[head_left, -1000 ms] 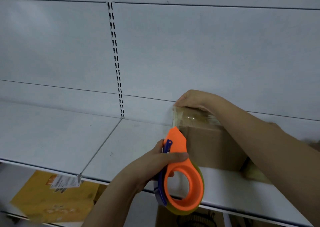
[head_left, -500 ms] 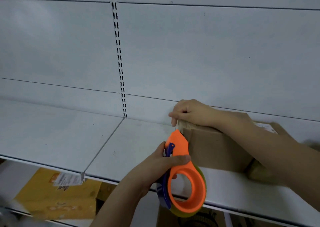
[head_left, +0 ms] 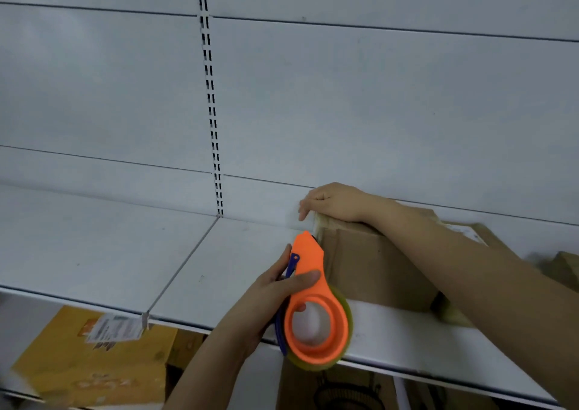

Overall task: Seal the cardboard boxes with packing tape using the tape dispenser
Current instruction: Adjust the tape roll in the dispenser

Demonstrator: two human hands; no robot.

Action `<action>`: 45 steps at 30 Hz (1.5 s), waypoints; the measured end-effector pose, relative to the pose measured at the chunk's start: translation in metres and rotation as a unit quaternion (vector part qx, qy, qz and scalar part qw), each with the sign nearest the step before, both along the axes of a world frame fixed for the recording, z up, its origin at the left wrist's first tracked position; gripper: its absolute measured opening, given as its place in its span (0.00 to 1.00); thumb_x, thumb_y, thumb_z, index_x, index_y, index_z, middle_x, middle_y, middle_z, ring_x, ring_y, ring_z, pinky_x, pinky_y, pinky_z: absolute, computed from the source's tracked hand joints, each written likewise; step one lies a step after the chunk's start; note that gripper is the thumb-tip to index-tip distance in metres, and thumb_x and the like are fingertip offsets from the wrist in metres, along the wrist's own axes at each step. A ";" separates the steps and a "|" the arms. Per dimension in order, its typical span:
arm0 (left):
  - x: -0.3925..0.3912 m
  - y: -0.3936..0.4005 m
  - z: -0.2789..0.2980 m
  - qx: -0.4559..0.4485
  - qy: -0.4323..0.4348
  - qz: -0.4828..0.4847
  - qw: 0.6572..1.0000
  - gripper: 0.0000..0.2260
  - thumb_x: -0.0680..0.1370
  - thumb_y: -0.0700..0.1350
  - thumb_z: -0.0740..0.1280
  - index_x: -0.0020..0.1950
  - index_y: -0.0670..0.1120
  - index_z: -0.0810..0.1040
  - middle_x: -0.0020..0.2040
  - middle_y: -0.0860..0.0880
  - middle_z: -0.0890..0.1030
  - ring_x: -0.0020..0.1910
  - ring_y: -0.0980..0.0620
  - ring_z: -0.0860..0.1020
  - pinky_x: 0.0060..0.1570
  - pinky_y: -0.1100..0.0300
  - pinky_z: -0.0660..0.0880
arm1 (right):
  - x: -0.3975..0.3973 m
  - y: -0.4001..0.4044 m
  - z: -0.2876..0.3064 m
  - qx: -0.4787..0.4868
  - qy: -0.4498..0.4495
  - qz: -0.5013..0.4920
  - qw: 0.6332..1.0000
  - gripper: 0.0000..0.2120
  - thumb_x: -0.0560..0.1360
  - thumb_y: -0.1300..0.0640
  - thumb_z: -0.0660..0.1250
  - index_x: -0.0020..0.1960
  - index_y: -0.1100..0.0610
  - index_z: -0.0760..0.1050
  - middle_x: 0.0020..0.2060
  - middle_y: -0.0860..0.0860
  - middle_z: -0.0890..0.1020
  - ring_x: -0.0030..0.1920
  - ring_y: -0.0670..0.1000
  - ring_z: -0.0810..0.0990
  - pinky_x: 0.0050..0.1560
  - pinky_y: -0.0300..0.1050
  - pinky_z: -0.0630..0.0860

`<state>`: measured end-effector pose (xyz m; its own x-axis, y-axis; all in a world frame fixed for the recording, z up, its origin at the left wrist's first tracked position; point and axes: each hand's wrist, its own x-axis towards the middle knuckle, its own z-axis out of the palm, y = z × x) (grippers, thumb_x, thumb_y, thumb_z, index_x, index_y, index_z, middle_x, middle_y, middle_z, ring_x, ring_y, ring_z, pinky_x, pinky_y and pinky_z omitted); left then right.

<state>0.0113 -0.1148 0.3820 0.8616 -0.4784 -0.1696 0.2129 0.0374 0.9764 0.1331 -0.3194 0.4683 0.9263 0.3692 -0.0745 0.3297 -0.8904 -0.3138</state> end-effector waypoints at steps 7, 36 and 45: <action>-0.002 -0.008 0.002 0.020 -0.022 0.024 0.999 0.38 0.68 0.58 0.77 0.75 0.53 0.69 0.52 0.49 0.85 0.49 0.51 0.84 0.47 0.56 0.80 | -0.008 0.002 0.004 0.021 -0.037 -0.081 0.996 0.28 0.81 0.35 0.46 0.72 0.47 0.71 0.72 0.46 0.71 0.72 0.49 0.67 0.74 0.49 0.60; -0.023 -0.035 -0.024 -0.007 -0.028 0.064 0.998 0.50 0.67 0.70 0.68 0.80 0.62 0.41 0.77 0.51 0.65 0.68 0.45 0.74 0.67 0.44 0.73 | -0.230 0.013 -0.084 -0.043 -0.313 -0.065 0.947 0.36 0.71 0.27 0.62 0.70 0.49 0.70 0.69 0.44 0.70 0.69 0.50 0.68 0.71 0.57 0.66; -0.023 -0.041 -0.015 0.030 0.030 0.042 0.998 0.34 0.79 0.57 0.66 0.78 0.55 0.50 0.71 0.46 0.70 0.64 0.42 0.76 0.64 0.41 0.74 | -0.256 0.018 -0.109 -0.173 -0.311 -0.008 0.934 0.26 0.72 0.34 0.66 0.59 0.53 0.77 0.52 0.47 0.83 0.54 0.48 0.80 0.77 0.50 0.52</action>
